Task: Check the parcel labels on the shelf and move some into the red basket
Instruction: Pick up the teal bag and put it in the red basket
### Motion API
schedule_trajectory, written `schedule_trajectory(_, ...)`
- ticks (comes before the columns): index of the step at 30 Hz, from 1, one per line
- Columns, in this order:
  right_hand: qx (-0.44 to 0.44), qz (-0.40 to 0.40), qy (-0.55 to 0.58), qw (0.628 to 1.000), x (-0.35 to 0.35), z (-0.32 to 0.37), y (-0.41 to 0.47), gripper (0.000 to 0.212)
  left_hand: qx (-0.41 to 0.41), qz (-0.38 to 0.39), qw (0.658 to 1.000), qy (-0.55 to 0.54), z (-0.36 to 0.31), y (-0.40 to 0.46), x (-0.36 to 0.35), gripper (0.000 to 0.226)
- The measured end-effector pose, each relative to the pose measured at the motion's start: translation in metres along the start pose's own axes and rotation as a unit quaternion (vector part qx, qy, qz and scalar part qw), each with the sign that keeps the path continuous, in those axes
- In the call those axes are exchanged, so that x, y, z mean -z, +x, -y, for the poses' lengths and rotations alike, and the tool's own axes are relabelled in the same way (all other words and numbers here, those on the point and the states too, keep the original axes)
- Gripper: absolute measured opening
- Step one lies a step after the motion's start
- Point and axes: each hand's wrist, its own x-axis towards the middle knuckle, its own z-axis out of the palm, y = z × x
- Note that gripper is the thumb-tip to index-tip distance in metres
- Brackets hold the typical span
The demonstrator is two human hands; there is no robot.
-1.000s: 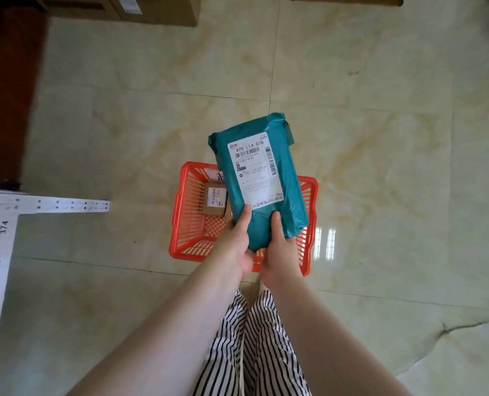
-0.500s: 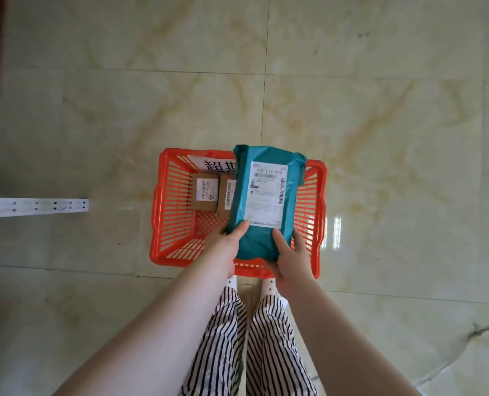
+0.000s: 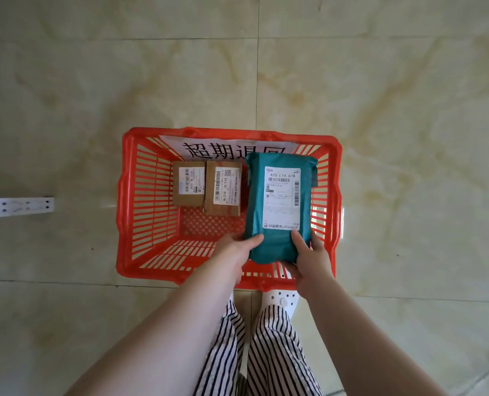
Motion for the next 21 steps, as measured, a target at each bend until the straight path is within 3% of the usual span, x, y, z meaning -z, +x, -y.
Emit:
schedule_trajectory(4, 0.01, 0.013, -0.01, 1.0, 0.002, -0.007, 0.012, 0.056, -0.013, 0.014, 0.999, 0.037, -0.002, 0.012, 0.003, 0.047)
schedule_trajectory(8, 0.04, 0.04, -0.041, 0.998, 0.013, -0.015, 0.015, 0.057, 0.016, 0.094, 0.993, 0.063, 0.001, 0.016, 0.02, 0.046)
schedule_trajectory(11, 0.041, 0.04, -0.046, 0.997, 0.016, -0.015, 0.015, 0.058, 0.009, 0.133, 0.991, 0.023, 0.008, 0.014, 0.031, 0.045)
schedule_trajectory(15, 0.015, 0.018, -0.008, 1.0, 0.01, -0.011, 0.017, 0.055, -0.059, 0.059, 0.996, -0.008, 0.007, 0.018, 0.027, 0.043)
schedule_trajectory(21, 0.019, -0.02, -0.02, 0.999, -0.01, -0.004, 0.048, 0.062, -0.168, 0.008, 0.978, 0.127, -0.012, 0.029, -0.004, 0.062)
